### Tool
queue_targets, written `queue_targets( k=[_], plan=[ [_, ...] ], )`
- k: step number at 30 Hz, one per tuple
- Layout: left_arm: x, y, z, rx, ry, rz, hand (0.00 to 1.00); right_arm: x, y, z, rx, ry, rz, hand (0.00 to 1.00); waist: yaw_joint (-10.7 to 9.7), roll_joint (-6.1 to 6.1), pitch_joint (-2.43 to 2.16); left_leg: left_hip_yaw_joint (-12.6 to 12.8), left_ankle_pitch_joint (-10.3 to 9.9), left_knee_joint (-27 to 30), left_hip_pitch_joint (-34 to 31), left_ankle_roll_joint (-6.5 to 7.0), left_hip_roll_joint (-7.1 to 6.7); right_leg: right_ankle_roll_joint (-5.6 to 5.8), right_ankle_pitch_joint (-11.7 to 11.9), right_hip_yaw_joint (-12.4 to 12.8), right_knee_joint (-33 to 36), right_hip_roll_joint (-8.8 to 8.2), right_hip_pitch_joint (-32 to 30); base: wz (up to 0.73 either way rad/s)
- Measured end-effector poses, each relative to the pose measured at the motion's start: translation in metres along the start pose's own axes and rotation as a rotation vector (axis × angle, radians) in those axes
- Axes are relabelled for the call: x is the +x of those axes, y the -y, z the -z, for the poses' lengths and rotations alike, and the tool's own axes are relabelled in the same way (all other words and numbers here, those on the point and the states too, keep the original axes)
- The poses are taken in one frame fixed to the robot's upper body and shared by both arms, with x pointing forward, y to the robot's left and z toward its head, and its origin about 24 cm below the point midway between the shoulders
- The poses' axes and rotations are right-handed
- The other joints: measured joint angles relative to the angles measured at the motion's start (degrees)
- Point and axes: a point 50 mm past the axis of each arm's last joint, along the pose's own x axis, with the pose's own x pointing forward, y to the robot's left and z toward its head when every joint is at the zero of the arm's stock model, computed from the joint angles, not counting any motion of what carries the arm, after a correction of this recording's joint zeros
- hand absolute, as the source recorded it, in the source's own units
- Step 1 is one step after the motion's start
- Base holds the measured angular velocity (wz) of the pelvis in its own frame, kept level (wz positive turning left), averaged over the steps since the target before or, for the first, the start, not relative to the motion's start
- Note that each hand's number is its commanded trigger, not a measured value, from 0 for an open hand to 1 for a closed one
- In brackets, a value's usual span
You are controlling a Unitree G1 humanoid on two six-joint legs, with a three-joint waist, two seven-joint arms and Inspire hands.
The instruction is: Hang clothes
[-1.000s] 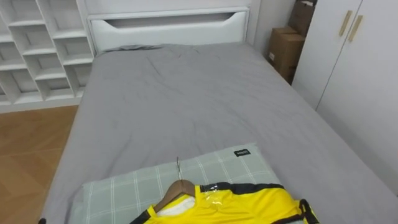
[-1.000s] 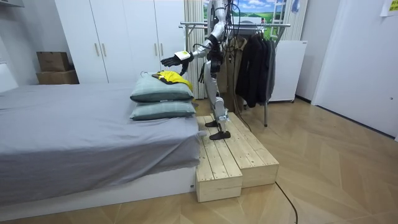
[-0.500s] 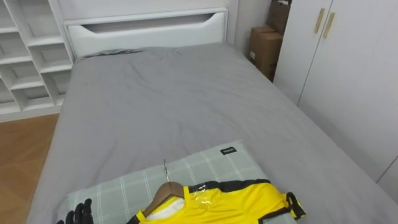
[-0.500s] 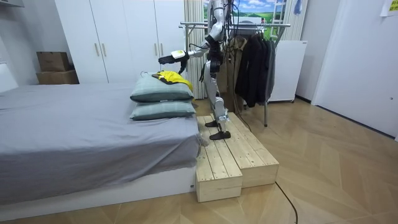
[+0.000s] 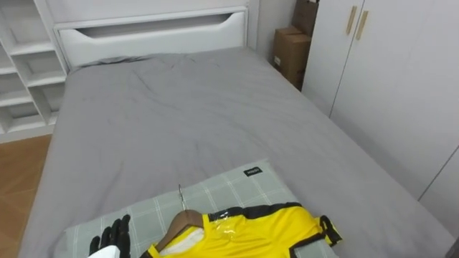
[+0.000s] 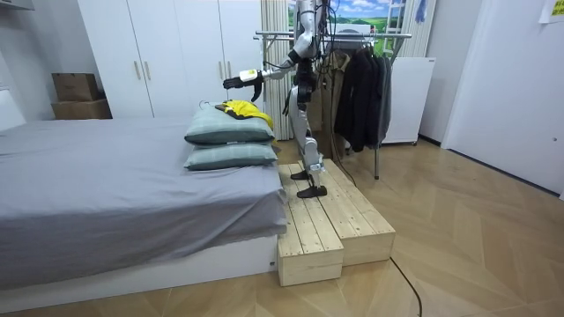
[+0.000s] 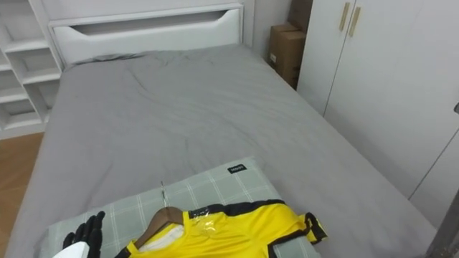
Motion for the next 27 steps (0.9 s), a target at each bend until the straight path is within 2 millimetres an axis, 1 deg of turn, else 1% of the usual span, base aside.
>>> queue_targets(
  k=[2,7,9,11,14,19,25,27],
  plan=[
    [0.0,0.001,0.0,0.001,-0.001,0.018,0.0,0.0,0.0,-0.001,-0.003,0.0,-0.005,0.0,0.0,-0.14,-0.02,0.0,0.0,0.0,-0.1,0.0,0.01,0.0,0.0,0.0,-0.1,0.02,0.0,0.0],
    [-0.005,0.007,0.008,0.015,-0.031,0.055,0.0,0.0,0.001,0.0,0.001,0.001,-0.001,0.0,0.0,0.13,-0.17,0.0,0.0,0.0,-0.2,0.0,0.02,0.0,0.1,0.2,0.0,0.07,-0.1,0.0],
    [-0.006,0.01,0.011,0.021,-0.042,0.068,0.0,0.0,0.002,0.0,0.002,0.001,0.002,0.0,0.0,0.31,-0.29,0.0,0.0,0.0,-0.2,0.0,0.03,0.0,0.1,0.2,0.0,0.07,-0.2,0.0],
    [-0.008,0.011,0.015,0.026,-0.062,0.079,0.0,-0.001,0.002,0.001,0.001,-0.001,0.004,0.0,0.0,0.58,-0.54,0.0,0.0,0.0,-0.2,0.0,0.03,0.0,0.1,0.3,0.1,0.08,-0.2,0.0],
    [-0.011,0.014,0.02,0.034,-0.08,0.098,0.0,-0.001,0.004,0.0,-0.018,-0.003,0.007,0.0,0.0,0.86,-0.73,0.0,0.0,0.0,-0.1,0.0,0.02,0.0,0.1,0.5,0.2,0.09,-0.1,-0.01],
    [-0.013,0.018,0.027,0.044,-0.114,0.131,0.0,-0.001,0.004,0.0,-0.029,-0.004,0.007,0.0,-0.1,0.87,-0.69,0.0,0.0,0.0,0.2,0.0,0.01,0.0,0.1,0.7,0.3,0.11,0.0,-0.02],
    [-0.012,0.019,0.033,0.05,-0.156,0.145,0.0,-0.001,0.005,-0.001,-0.025,-0.004,0.007,0.0,-0.1,0.72,-0.35,-0.1,0.0,-0.2,0.5,0.03,-0.01,0.03,0.1,0.8,0.2,0.17,0.0,-0.01],
    [-0.012,0.019,0.034,0.04,-0.167,0.143,0.0,-0.001,0.005,-0.001,-0.018,-0.005,0.011,0.0,-0.1,0.78,-0.32,-0.1,0.0,-0.3,0.5,0.06,-0.01,0.03,0.1,0.8,0.3,0.2,-0.1,0.0]
  ],
)
